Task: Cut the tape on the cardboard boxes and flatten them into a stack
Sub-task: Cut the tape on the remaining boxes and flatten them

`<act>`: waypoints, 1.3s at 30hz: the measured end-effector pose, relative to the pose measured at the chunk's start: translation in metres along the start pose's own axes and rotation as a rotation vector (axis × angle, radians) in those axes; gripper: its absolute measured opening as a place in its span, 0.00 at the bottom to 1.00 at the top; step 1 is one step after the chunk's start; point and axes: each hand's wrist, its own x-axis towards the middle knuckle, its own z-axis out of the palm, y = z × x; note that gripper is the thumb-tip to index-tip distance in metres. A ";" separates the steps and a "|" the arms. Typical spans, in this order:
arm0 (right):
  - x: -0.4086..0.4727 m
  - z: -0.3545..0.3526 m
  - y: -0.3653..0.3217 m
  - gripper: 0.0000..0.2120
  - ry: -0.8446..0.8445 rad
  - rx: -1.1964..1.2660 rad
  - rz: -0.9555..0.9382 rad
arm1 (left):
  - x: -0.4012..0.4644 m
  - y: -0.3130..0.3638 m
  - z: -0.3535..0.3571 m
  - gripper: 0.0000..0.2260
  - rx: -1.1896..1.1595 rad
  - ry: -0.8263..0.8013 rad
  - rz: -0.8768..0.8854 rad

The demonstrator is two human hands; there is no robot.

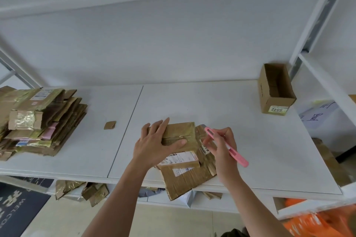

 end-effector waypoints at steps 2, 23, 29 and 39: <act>-0.001 0.002 0.002 0.09 -0.032 -0.030 0.014 | 0.000 0.003 0.002 0.42 0.027 0.019 0.001; 0.011 -0.002 0.001 0.07 -0.223 -0.217 -0.065 | 0.002 0.007 0.012 0.25 0.095 0.106 -0.022; 0.011 -0.010 0.003 0.07 -0.268 -0.276 -0.081 | 0.002 0.008 0.012 0.27 0.106 0.114 -0.019; 0.013 -0.026 0.020 0.07 -0.326 -0.189 0.004 | 0.003 0.009 0.013 0.27 0.108 0.124 -0.020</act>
